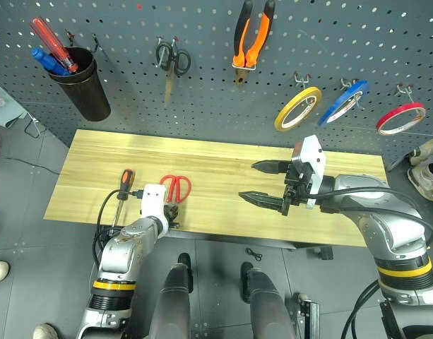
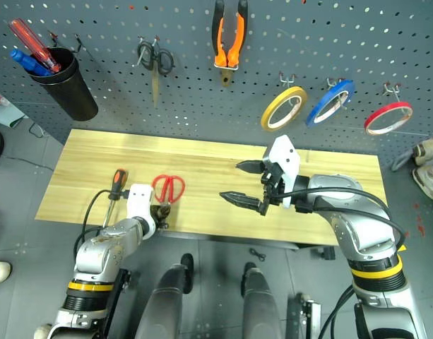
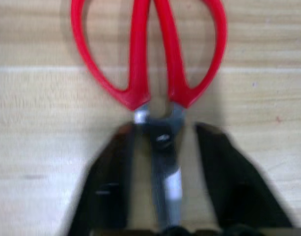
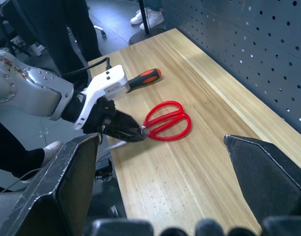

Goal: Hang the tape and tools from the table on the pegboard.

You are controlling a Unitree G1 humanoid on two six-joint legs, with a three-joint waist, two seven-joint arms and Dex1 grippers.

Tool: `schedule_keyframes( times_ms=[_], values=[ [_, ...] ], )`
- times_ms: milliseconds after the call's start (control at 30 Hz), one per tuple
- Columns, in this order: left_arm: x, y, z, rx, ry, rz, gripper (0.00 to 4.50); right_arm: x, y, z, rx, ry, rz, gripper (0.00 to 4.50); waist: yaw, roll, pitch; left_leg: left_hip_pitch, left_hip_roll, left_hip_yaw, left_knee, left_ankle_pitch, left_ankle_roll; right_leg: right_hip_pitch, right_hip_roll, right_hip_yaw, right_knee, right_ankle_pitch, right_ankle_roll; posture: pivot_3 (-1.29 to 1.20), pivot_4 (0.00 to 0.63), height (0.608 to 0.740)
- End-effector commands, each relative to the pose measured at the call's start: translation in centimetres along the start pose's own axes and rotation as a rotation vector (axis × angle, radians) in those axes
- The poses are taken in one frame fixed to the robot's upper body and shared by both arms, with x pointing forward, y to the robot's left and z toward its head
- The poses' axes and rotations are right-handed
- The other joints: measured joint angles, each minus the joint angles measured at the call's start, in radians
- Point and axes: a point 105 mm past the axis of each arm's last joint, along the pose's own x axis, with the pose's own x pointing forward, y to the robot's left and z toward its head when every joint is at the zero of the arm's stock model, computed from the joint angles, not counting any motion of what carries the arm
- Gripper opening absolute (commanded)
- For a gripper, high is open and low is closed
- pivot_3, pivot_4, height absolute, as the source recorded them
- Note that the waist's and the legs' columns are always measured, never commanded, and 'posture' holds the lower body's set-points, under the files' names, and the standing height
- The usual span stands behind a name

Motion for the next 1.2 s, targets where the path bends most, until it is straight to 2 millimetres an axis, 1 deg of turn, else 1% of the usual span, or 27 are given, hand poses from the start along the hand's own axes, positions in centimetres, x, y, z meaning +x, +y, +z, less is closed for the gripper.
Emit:
schedule_keyframes(
  times_ms=[33, 167, 267, 333, 400, 467, 500, 533, 600, 667, 733, 767, 800, 833, 933, 1033, 1100, 1200],
  values=[
    [-0.2, 0.0, -2.1, -0.012, 0.079, 0.014, 0.12, 0.0, 0.3, 0.8, -0.032, -0.031, 0.002, 4.5, 0.001, 0.0, 0.0, 0.0, 0.0, 0.0, 0.0, 0.0, 0.0, 0.0, 0.0, 0.0, 0.0, 0.0, 0.0, 0.01, 0.474, 0.74],
    [-0.3, -0.2, -1.9, 0.018, 0.064, 0.01, 0.13, 0.0, 0.0, 0.4, -0.06, -0.012, -0.022, 4.5, 0.001, 0.0, 0.0, 0.0, 0.0, 0.0, 0.0, 0.0, 0.0, 0.0, 0.0, 0.0, 0.0, 0.0, 0.0, 0.02, 0.463, 0.74],
    [-0.7, -1.3, -0.7, 0.074, -0.007, -0.041, 0.13, 0.0, 0.0, 0.5, -0.079, -0.023, -0.035, 4.5, 0.001, 0.0, 0.0, 0.0, 0.0, 0.0, -0.001, 0.0, 0.0, 0.0, 0.0, 0.0, -0.001, -0.001, 0.0, 0.02, 0.446, 0.74],
    [-1.5, -1.5, 0.7, 0.09, -0.084, -0.051, 0.13, -0.1, 0.0, 1.2, -0.097, -0.05, -0.048, 4.5, 0.001, 0.0, 0.0, 0.0, 0.0, 0.0, -0.001, 0.0, 0.0, 0.0, 0.0, 0.0, -0.002, -0.001, 0.0, 0.02, 0.436, 0.74],
    [-2.8, -1.6, 2.7, 0.151, -0.197, -0.057, 0.13, -0.3, 0.2, 2.5, -0.126, -0.089, -0.065, 4.5, 0.001, -0.001, 0.0, -0.001, 0.0, 0.0, -0.002, 0.0, 0.0, -0.001, 0.0, 0.0, -0.002, 0.0, 0.0, 0.02, 0.422, 0.74],
    [-4.5, -1.9, 4.3, 0.27, -0.304, -0.069, 0.13, -0.4, 0.3, 4.1, -0.163, -0.148, -0.09, 4.5, 0.0, -0.001, 0.0, -0.002, 0.0, 0.0, -0.002, 0.0, 0.0, -0.002, 0.0, 0.0, -0.001, 0.001, 0.002, 0.03, 0.404, 0.74],
    [-5.4, -2.1, 5.1, 0.305, -0.358, -0.074, 0.13, -0.5, 0.4, 5.0, -0.171, -0.178, -0.095, 4.5, 0.0, -0.001, 0.0, -0.002, 0.001, 0.0, -0.003, 0.0, 0.0, -0.003, 0.001, 0.0, -0.001, 0.002, 0.003, 0.03, 0.404, 0.74],
    [-6.4, -2.3, 6.1, 0.327, -0.427, -0.077, 0.13, -0.5, 0.6, 5.9, -0.177, -0.212, -0.096, 4.5, 0.001, -0.001, 0.0, -0.002, 0.0, 0.0, -0.003, 0.0, 0.0, -0.003, 0.0, 0.0, -0.002, 0.002, 0.003, 0.04, 0.392, 0.74],
    [-8.4, -2.8, 8.1, 0.353, -0.558, -0.085, 0.13, -0.6, 1.0, 7.7, -0.193, -0.283, -0.087, 4.5, 0.002, 0.0, 0.0, -0.002, 0.0, 0.0, -0.003, -0.003, -0.005, -0.003, 0.0, 0.0, -0.003, 0.001, 0.002, 0.04, 0.385, 0.74],
    [-10.5, -3.4, 9.8, 0.369, -0.684, -0.079, 0.13, -0.9, 1.0, 10.1, -0.208, -0.381, -0.085, 4.5, 0.002, -0.001, 0.0, -0.003, 0.0, 0.001, -0.003, -0.005, -0.007, -0.002, -0.001, 0.0, -0.004, 0.001, 0.001, 0.05, 0.375, 0.74],
    [-11.9, -3.6, 11.3, 0.382, -0.781, -0.055, 0.13, -1.1, 0.8, 12.1, -0.215, -0.456, -0.09, 4.5, 0.003, -0.001, -0.001, -0.004, -0.001, 0.001, -0.003, -0.005, -0.007, -0.002, -0.001, 0.0, -0.005, 0.003, 0.004, 0.06, 0.358, 0.74],
    [-12.6, -3.7, 12.3, 0.399, -0.833, -0.039, 0.13, -1.3, 0.7, 13.0, -0.219, -0.489, -0.095, 4.5, 0.004, -0.001, -0.001, -0.004, 0.0, 0.001, -0.003, -0.005, -0.007, -0.002, 0.0, 0.0, -0.005, 0.004, 0.006, 0.06, 0.351, 0.74],
    [-13.2, -3.8, 13.7, 0.414, -0.892, -0.012, 0.13, -1.5, 0.5, 14.1, -0.22, -0.525, -0.099, 4.5, 0.007, -0.001, -0.001, -0.004, -0.001, 0.001, -0.003, -0.004, -0.006, -0.002, 0.0, -0.001, -0.005, 0.005, 0.006, 0.07, 0.346, 0.74],
    [-13.6, -3.8, 14.6, 0.424, -0.93, 0.007, 0.13, -1.6, 0.4, 14.7, -0.218, -0.547, -0.101, 4.5, 0.01, -0.001, -0.001, -0.004, 0.0, 0.001, -0.003, -0.003, -0.004, -0.002, 0.0, -0.001, -0.005, 0.005, 0.007, 0.07, 0.339, 0.74],
    [-13.8, -3.8, 16.3, 0.428, -0.982, 0.041, 0.13, -1.4, 0.4, 15.8, -0.232, -0.579, -0.096, 4.5, 0.015, -0.003, -0.006, -0.005, -0.001, 0.0, -0.003, 0.0, 0.0, -0.002, 0.0, -0.002, -0.005, 0.007, 0.008, 0.08, 0.323, 0.74],
    [-13.4, -4.2, 18.1, 0.415, -1.025, 0.042, 0.13, -1.1, 0.0, 16.3, -0.242, -0.595, -0.11, 4.5, 0.017, -0.005, -0.011, -0.005, -0.001, 0.001, -0.002, 0.001, 0.001, -0.001, 0.0, -0.002, -0.006, 0.01, 0.003, 0.09, 0.313, 0.74],
    [-12.9, -4.2, 18.6, 0.395, -1.029, 0.042, 0.13, -0.9, -0.2, 16.4, -0.251, -0.594, -0.117, 4.5, 0.018, -0.005, -0.011, -0.006, -0.001, 0.0, -0.002, 0.001, 0.001, -0.001, 0.0, -0.002, -0.005, 0.01, 0.002, 0.09, 0.309, 0.74],
    [-12.2, -4.5, 18.7, 0.385, -1.026, 0.031, 0.13, -0.8, -0.3, 16.4, -0.269, -0.59, -0.129, 4.5, 0.017, -0.006, -0.012, -0.006, -0.001, 0.0, -0.002, 0.001, 0.001, -0.001, 0.0, -0.002, -0.005, 0.01, 0.003, 0.08, 0.304, 0.74]
  ],
)
